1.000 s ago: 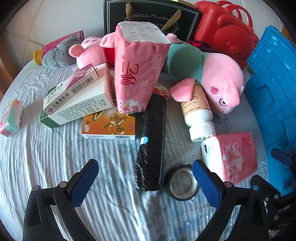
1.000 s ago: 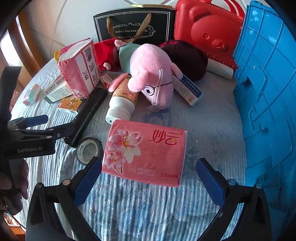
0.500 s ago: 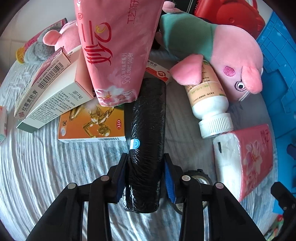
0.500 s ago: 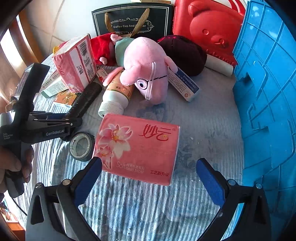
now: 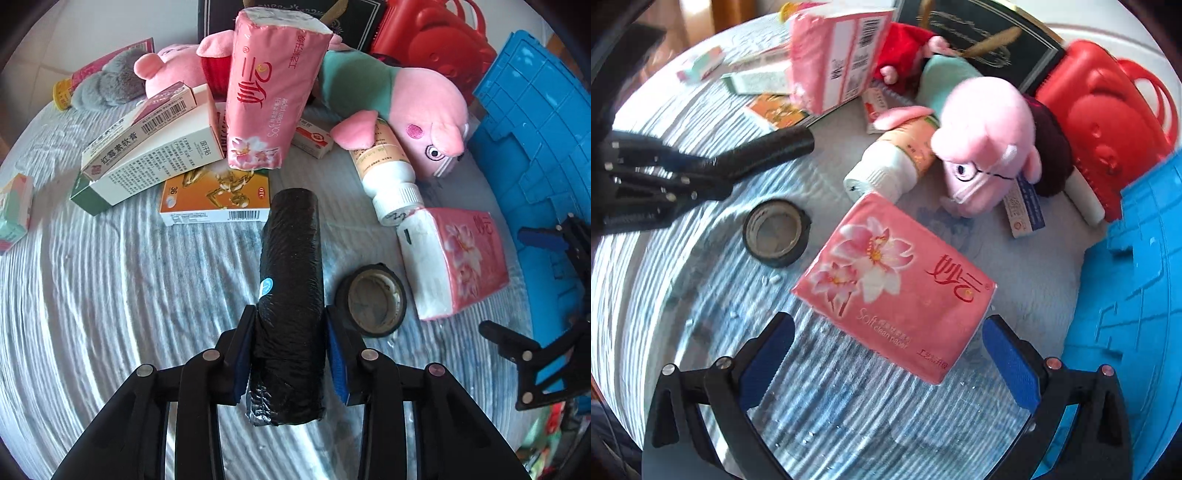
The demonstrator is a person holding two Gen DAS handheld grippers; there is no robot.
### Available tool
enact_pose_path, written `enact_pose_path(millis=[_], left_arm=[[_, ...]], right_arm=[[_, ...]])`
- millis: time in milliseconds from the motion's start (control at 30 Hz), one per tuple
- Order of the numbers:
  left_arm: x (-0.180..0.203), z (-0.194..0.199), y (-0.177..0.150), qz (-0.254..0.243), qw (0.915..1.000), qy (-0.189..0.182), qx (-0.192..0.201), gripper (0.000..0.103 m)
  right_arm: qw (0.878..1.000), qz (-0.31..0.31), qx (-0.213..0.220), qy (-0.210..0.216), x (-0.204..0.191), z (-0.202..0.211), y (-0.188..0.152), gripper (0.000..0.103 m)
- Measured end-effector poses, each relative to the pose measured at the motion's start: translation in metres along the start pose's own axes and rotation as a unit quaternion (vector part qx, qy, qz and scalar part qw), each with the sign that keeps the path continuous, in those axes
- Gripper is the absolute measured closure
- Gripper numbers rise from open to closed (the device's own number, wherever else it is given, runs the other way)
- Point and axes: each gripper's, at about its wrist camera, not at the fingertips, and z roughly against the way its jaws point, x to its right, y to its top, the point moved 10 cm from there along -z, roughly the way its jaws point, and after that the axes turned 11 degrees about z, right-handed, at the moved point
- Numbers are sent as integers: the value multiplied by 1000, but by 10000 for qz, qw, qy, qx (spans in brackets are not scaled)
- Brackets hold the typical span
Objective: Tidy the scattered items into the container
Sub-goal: 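Grasp the black rolled bag with the left tool while the right tool grasps the pink tissue pack, then lift and carry the black roll and pink tissue pack in both tools over the crate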
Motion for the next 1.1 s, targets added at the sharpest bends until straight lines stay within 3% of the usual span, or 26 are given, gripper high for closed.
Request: enact_pose_path(millis=[233, 367, 500, 833, 933, 1000, 1100], left_arm=[[-16, 45, -15, 170, 9994, -166, 250, 69], [-38, 57, -18, 312, 9987, -219, 348, 69], [-49, 67, -23, 377, 9982, -227, 403, 69], [-64, 72, -29, 533, 9974, -218, 440, 69], [-65, 72, -26, 662, 9963, -312, 449, 69], [-63, 77, -23, 766, 9950, -424, 487, 69], [-58, 88, -20, 765, 9940, -517, 590, 69]], right_arm=[[9805, 1853, -322, -570, -12, -19, 6, 0], [9714, 2268, -479, -509, -7, -40, 6, 0], [9679, 2470, -431, -152, -9, -58, 8, 0], [9691, 2427, -368, 251, -4, -72, 4, 0], [9764, 2066, -502, 379, 0, -71, 2, 1], [9824, 1742, -452, 491, 2, -66, 2, 9], [9889, 1324, -427, 516, 4, -57, -4, 12]])
